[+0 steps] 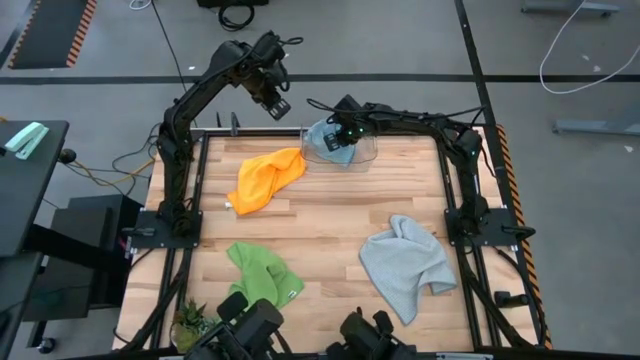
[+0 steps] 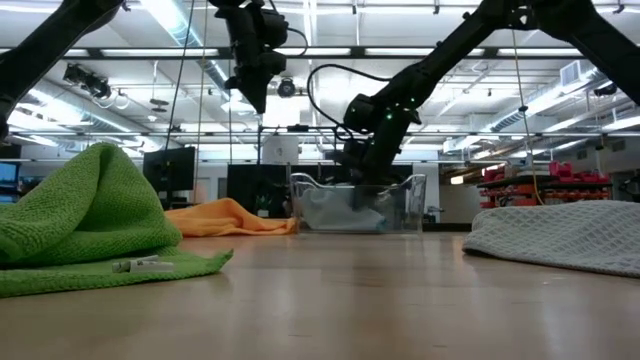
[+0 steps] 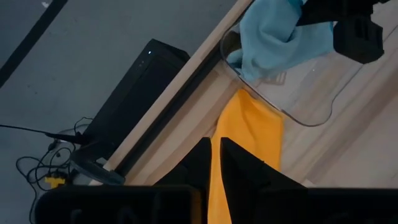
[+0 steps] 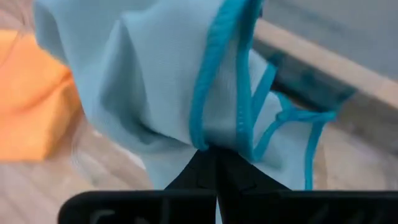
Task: Fold microfiber towels
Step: Put the blue microfiber cloth into the transparent bin
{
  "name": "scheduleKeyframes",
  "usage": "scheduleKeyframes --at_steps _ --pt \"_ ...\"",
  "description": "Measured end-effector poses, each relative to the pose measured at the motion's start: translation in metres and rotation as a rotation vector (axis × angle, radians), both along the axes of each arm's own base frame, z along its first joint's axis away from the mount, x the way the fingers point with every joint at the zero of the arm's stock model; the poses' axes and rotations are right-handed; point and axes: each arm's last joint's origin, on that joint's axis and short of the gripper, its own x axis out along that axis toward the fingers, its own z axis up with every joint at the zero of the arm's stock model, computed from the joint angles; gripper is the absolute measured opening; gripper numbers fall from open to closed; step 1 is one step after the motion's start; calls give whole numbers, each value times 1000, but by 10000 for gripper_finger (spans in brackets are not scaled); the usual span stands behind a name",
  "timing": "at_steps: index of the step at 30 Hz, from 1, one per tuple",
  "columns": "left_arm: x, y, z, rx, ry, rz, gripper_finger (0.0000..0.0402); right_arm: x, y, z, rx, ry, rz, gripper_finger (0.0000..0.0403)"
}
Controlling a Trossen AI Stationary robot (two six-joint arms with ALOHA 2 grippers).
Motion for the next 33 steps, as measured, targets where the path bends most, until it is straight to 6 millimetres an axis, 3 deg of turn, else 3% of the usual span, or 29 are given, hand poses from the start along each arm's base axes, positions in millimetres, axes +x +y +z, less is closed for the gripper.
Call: scheduleKeyframes --at_steps 10,14,22,25,33 --pt "2 2 1 22 -23 1 27 4 -4 4 -71 -31 -45 0" --pt "3 3 1 29 -29 1 32 1 7 10 -65 27 -37 0" --pt "5 6 3 60 -59 -1 33 4 44 51 -91 8 32 0" --pt "6 7 4 76 -75 -1 27 10 52 46 -50 -4 87 0" --pt "3 15 6 109 -97 13 18 13 39 14 -37 77 44 0"
